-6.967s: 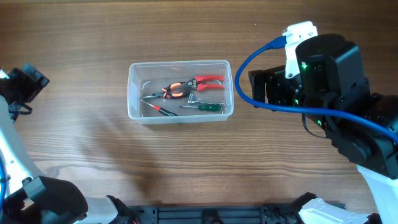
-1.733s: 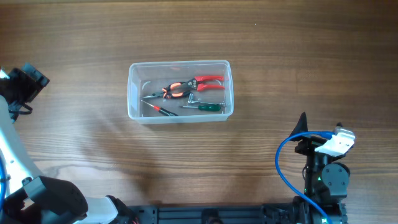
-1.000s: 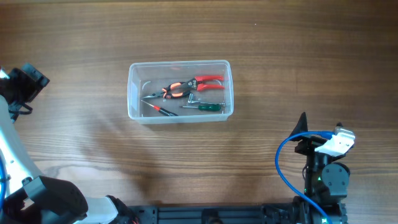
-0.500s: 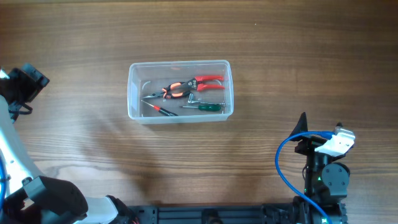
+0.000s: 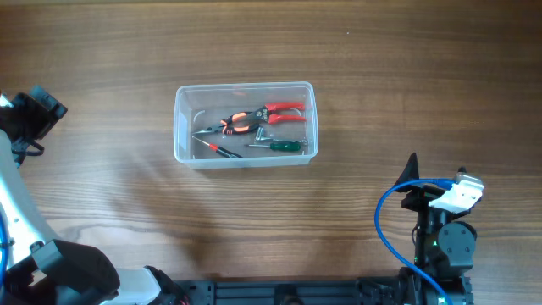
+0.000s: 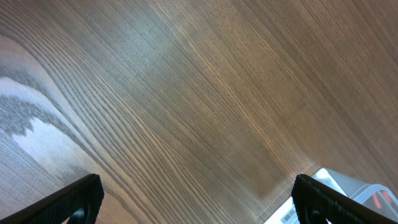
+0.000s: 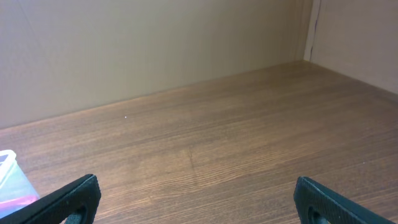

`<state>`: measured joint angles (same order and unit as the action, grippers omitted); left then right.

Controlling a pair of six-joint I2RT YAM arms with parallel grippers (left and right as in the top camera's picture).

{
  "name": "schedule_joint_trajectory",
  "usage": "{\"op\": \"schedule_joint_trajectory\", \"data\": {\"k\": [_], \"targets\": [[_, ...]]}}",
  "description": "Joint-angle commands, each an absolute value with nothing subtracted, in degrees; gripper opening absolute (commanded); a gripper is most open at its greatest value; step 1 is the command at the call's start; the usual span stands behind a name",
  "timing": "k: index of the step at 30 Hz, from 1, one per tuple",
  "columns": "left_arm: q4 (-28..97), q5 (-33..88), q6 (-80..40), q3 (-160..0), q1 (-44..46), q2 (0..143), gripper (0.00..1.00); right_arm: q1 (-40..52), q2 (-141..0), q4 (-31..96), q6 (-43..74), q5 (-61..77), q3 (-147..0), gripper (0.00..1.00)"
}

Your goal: Pack container

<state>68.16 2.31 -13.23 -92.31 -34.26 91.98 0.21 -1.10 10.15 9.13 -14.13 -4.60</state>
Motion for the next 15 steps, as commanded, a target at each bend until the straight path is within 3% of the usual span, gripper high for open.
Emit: {"op": "schedule_joint_trajectory", "data": {"k": [1,15], "targets": [[68.2,3.0,-14.0,-92.7,-34.5,92.1,1.0,-0.1,-0.1,9.7,9.0,-13.4,-4.5,1.0],[68.1,2.6,-13.5,-92.1,-31.7,86.8,1.0,-0.1,-0.1,9.7,9.0,-13.4,-4.5,1.0]]}}
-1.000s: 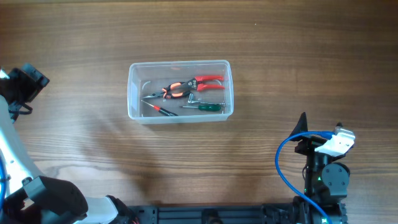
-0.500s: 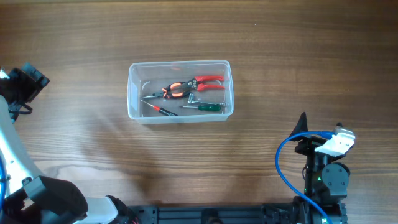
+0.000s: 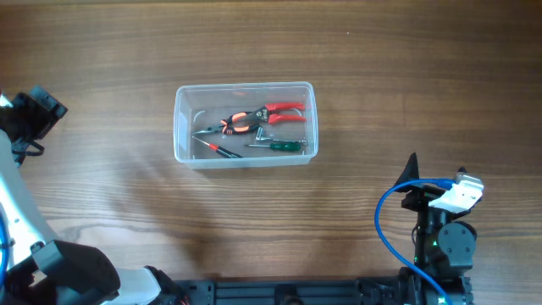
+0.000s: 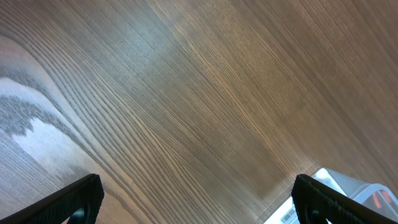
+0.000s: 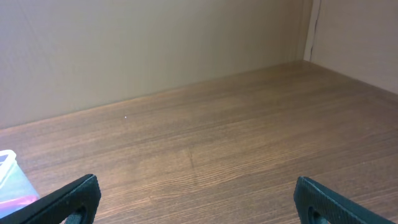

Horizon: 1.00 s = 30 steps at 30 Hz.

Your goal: Pack container

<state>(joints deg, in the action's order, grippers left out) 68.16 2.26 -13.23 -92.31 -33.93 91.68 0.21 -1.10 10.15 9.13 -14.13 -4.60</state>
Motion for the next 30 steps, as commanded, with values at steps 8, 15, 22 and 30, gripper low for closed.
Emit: {"op": "schedule_joint_trajectory", "data": {"k": [8,15,22,30], "targets": [[50.9,-6.0,-12.1,-78.0,-18.4,68.7,1.0,-0.1,-0.1,9.7,9.0,-13.4,-4.5,1.0],[19.1,-5.8,-12.4,-47.4,-5.7,44.5,1.0,-0.1,-0.1,9.7,9.0,-13.4,-4.5,1.0],[14.3,-5.5,-12.5,-25.2,-4.8,23.7,1.0,-0.1,-0.1,9.7,9.0,-13.4,-4.5,1.0],[14.4,-5.4,-12.5,-11.1,-4.8,8.4,1.0,-0.1,-0.1,9.7,9.0,-13.4,-4.5,1.0]]}}
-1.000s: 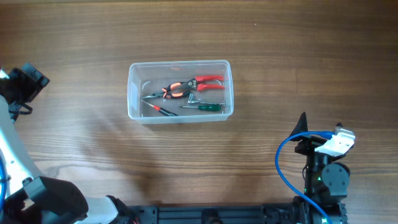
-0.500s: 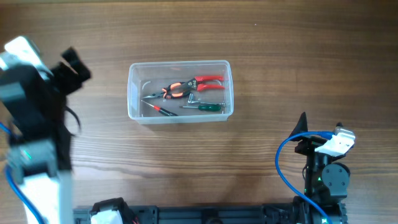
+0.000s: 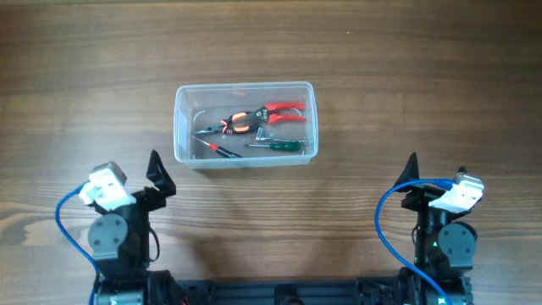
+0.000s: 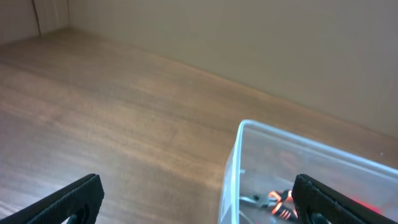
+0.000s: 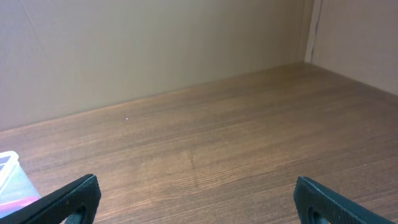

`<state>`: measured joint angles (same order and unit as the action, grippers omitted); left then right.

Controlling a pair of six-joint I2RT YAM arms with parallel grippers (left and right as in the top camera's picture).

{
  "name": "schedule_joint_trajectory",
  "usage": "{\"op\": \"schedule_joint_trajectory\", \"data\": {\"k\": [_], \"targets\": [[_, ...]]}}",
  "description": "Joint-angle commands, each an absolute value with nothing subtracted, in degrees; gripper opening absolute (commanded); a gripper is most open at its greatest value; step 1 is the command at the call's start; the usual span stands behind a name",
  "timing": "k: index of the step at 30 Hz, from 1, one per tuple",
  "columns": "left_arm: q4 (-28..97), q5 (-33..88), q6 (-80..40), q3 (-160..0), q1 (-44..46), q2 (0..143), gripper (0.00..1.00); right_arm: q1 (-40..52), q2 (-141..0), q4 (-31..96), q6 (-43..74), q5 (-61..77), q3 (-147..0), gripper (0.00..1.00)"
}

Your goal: Pack container

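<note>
A clear plastic container (image 3: 246,93) stands mid-table. Inside lie red-handled pliers (image 3: 258,117), a green-handled screwdriver (image 3: 284,146) and a small red-handled tool (image 3: 222,150). My left gripper (image 4: 198,190) sits low at the front left, open and empty, facing the container's near corner (image 4: 239,162), well short of it. My right gripper (image 5: 196,190) rests at the front right, open with nothing between its fingers, looking across bare table. The container's edge (image 5: 9,177) shows at the far left of the right wrist view.
The left arm base (image 3: 114,233) and right arm base (image 3: 445,229) with blue cables stand at the table's front edge. A plain wall (image 5: 155,43) bounds the far side of the wooden table (image 3: 406,68).
My left arm has moved from the far left edge of the table to the front left. Its camera now faces the container instead of bare wood. The right arm has not moved.
At both earlier moments my left gripper hung open over bare table at the far left, and the right arm rested at the front right. The tools lay in the container throughout. Now both arms sit at the front edge, open and empty.
</note>
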<state>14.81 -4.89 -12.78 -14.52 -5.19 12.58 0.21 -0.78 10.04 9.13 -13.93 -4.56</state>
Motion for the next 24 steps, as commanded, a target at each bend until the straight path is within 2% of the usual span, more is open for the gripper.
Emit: {"op": "schedule_joint_trajectory", "data": {"k": [1,13,24], "targets": [[14.4,-5.4,-12.5,-10.4,-4.8,7.6,1.0,-0.1,-0.1,9.7,9.0,-13.4,-4.5,1.0],[14.3,-5.5,-12.4,-4.5,-2.3,1.0,1.0,-0.1,-0.2,9.7,9.0,-13.4,-4.5,1.0],[14.3,-5.6,-12.5,-4.5,-2.0,0.7,1.0,-0.1,-0.1,9.7,9.0,-13.4,-4.5,1.0]]}}
